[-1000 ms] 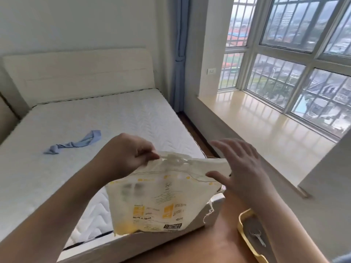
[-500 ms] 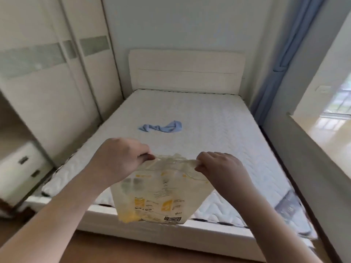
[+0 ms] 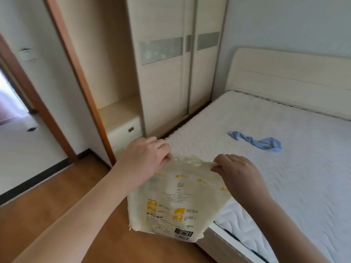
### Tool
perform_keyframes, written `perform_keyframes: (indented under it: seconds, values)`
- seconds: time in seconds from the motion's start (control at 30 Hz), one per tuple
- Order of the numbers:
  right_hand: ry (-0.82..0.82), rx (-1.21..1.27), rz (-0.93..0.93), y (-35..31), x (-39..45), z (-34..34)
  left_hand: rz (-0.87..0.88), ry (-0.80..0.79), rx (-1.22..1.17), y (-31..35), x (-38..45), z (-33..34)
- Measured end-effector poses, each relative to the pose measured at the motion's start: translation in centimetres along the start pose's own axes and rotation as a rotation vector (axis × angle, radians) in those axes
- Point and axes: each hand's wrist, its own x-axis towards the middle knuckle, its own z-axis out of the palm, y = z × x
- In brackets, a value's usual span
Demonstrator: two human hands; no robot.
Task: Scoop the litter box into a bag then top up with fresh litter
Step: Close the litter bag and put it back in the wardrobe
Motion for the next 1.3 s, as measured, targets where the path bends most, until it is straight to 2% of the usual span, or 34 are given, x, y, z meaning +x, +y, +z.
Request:
perform_keyframes:
  seconds: [0.3,0.63,1.0,1.17,1.3]
  values:
    - [-0.060,0.088,-0.248,-1.7,9.5,12.0,-0.261,-0.169,0.111,-9.1,-4.2,5.8]
    - [-0.103,0.160,-0.405,-1.8,20.6,21.6,-0.522,-0.257,0.229,-18.4,-0.8,9.1]
    - [-0.098,0.167,-0.462,-5.3,31.5,30.5,-0.659,-0.202,0.246,-30.8,-0.1,12.8]
    - [-0.126,0.095,-0.504,-8.4,36.3,36.0,-0.704,-0.222,0.148,-38.8,-1.6,15.7]
    - [-0.169,0.088,-0.468,-10.7,39.7,40.1,-0.694,-0.232,0.040,-45.1,-2.8,17.2]
